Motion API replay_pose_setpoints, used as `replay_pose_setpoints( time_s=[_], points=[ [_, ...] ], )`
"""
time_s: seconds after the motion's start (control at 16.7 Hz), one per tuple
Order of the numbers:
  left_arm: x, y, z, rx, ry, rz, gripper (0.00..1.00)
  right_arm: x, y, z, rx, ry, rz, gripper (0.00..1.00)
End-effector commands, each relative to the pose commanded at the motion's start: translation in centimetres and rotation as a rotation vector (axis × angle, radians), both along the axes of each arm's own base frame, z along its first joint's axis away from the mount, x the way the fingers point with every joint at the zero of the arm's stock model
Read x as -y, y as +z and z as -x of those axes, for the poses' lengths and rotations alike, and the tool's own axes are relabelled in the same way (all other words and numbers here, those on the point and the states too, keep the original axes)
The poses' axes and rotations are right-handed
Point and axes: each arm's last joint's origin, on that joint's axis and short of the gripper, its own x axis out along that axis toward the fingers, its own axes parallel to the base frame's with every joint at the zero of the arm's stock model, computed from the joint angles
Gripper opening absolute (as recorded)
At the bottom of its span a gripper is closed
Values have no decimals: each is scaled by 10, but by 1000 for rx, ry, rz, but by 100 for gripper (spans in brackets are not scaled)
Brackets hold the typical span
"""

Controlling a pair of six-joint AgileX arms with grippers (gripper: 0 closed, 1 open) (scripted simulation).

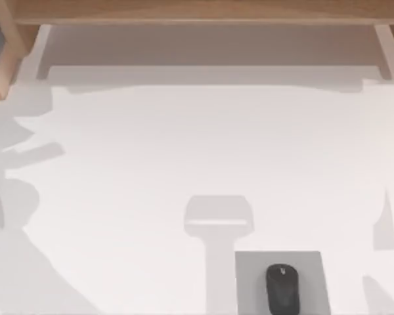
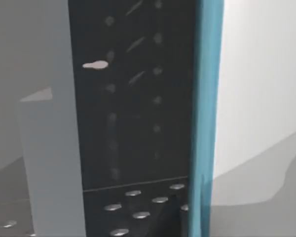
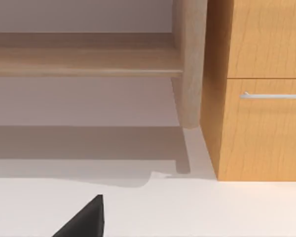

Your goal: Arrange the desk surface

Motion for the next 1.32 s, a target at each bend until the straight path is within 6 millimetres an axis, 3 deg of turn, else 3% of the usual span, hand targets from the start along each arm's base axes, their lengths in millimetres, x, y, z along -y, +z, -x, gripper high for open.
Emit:
replay_pose_setpoints(
  time_s=[0.18,0.24,0.78,1.32],
  points=[
    [0,0,0,0,0,0,98,0,0,0,0,0,0,100],
    [0,0,0,0,0,0,100,0,0,0,0,0,0,100],
    [-1,1,1,3,2,-1,100,0,0,0,0,0,0,100],
    [-2,0,50,1,3,0,100,0,0,0,0,0,0,100]
  ],
)
